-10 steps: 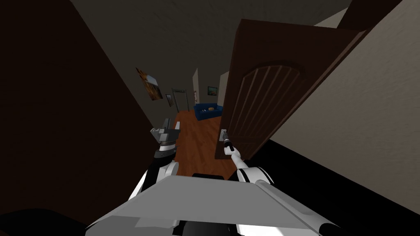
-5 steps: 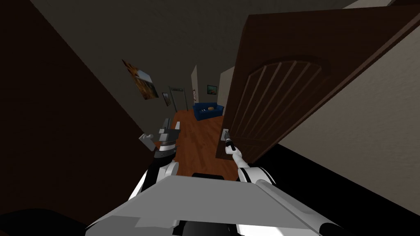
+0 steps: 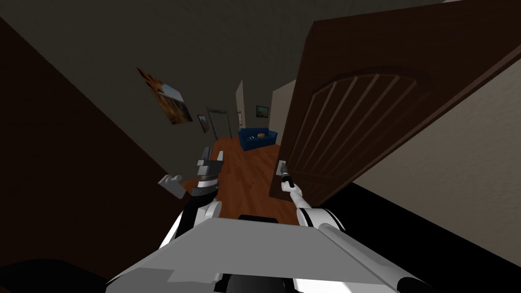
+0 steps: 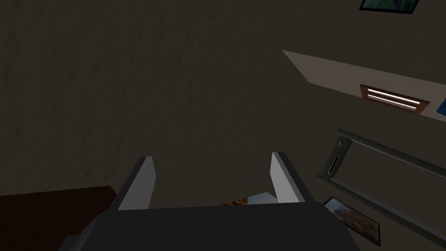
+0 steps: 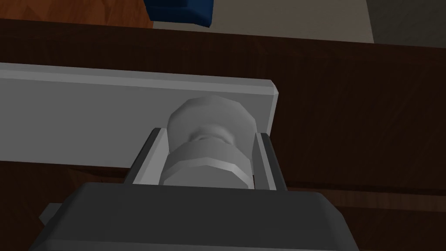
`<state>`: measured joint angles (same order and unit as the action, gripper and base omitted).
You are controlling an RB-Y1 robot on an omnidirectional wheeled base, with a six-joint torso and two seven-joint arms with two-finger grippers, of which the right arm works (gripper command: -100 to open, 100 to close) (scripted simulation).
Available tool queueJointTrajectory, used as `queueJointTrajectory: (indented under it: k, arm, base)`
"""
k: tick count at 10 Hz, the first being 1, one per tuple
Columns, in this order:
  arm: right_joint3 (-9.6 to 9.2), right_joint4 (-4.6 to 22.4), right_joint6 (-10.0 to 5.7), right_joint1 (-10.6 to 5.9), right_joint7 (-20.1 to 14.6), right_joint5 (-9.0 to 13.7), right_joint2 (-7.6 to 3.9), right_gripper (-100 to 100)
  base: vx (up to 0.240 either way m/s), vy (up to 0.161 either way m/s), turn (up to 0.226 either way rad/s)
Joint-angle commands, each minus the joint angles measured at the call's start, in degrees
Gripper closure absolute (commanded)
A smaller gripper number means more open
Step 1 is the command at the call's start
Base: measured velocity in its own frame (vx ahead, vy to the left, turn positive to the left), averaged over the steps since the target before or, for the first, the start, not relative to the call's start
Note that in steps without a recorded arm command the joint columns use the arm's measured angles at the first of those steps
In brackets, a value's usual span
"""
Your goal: Push the door open
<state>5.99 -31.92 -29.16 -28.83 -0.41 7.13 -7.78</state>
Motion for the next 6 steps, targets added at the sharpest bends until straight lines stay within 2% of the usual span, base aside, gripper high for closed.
queueJointTrajectory:
  k: [1,4,5,6]
  arm:
    - [1.42,-0.37,-0.24,0.43,0.33,0.53,-1.38,100]
    - [3.31,-0.16,-0.21,0.63,0.99,1.31,-2.37,100]
    - [3.31,-0.16,-0.21,0.63,0.99,1.31,-2.37,100]
    - [4.53,-0.02,-0.19,0.76,1.42,1.81,-3.01,100]
  base:
    - [0.195,0.111,-0.094]
    - [0.207,0.14,-0.074]
    - [0.137,0.065,-0.063]
    - [0.167,0.081,-0.033]
